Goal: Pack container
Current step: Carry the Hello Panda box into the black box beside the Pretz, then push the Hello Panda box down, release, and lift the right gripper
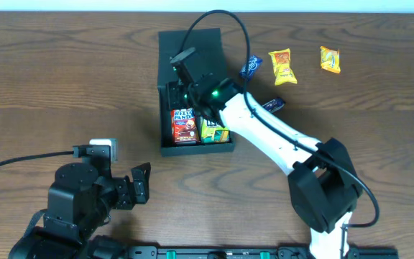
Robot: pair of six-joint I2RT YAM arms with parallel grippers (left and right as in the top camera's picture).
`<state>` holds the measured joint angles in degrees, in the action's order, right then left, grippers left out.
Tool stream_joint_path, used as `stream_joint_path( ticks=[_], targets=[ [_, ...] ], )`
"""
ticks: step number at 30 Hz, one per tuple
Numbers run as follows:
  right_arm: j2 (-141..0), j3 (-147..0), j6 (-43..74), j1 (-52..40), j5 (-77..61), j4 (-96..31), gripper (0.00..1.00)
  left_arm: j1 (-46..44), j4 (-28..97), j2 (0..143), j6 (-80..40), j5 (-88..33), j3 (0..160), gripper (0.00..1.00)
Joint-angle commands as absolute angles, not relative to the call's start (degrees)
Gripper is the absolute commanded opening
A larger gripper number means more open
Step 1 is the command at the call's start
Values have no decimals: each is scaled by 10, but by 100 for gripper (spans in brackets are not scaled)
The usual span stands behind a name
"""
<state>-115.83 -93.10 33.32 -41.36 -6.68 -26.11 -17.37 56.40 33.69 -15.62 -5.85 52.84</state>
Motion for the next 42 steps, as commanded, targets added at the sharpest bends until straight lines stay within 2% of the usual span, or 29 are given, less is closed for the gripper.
stream_joint_path(
  ticks=[1,19,42],
  targets=[
    [-1181,-938,314,-425,-51,-269,1,-174,564,336,-152,-58,530,95],
    [-1253,-939,310,-428,-54,-283,1,-174,564,336,-152,-58,530,95],
    [-1248,-969,299,-420,-50,-344,1,-174,564,336,-152,-58,530,95]
  ],
)
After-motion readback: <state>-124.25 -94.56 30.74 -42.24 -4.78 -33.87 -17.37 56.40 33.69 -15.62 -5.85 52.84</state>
